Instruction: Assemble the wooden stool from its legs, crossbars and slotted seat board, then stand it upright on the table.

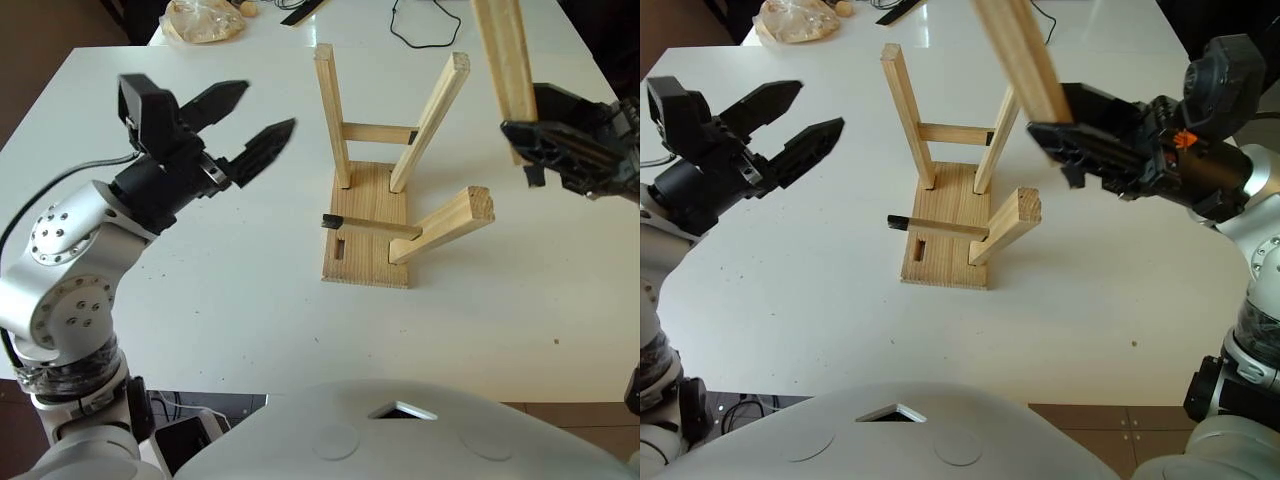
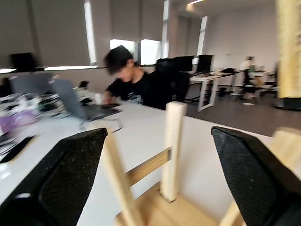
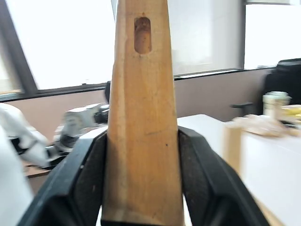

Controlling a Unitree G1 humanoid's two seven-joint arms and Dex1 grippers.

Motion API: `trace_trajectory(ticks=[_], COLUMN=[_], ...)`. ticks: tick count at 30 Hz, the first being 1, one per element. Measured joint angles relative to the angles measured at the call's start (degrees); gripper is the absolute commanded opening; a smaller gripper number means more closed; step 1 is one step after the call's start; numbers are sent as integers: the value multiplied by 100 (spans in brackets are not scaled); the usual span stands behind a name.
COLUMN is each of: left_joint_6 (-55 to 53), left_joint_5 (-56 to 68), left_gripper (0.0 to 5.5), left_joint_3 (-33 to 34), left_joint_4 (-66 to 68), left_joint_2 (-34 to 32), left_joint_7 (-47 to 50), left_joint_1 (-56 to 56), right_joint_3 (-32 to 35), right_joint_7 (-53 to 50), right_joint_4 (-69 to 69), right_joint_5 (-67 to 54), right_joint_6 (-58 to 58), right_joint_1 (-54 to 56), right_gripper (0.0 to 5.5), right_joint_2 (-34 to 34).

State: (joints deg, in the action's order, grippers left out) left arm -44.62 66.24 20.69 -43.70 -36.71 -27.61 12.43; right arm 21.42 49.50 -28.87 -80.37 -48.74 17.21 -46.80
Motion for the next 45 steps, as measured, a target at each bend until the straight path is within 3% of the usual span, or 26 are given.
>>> trace_trajectory(ticks=[6,12,17,33,45], left_joint_6=[5,310,418,503,545], left_joint_5=[2480,3299,3394,2934,2591], left_gripper=[378,378,378,378,214], left_joint_3=[197,46,-170,-701,-786], left_joint_4=[-134,-204,-105,-306,-296], left_joint_2=[-646,-812,-948,-1080,-1085], left_joint_7=[-141,216,388,-135,-362], left_joint_1=[119,16,86,106,167], right_joint_3=[-485,-881,-1052,-1190,-1301], right_joint_7=[-81,313,656,952,1345], right_joint_4=[-70,-476,-662,-747,-691], right_joint_5=[-346,356,892,1006,1397], right_joint_6=[-216,-169,-4,102,199], right_joint_1=[393,182,-5,-114,-118], right_gripper=[205,205,205,205,205], right_joint_2=[-81,-192,-287,-315,-354])
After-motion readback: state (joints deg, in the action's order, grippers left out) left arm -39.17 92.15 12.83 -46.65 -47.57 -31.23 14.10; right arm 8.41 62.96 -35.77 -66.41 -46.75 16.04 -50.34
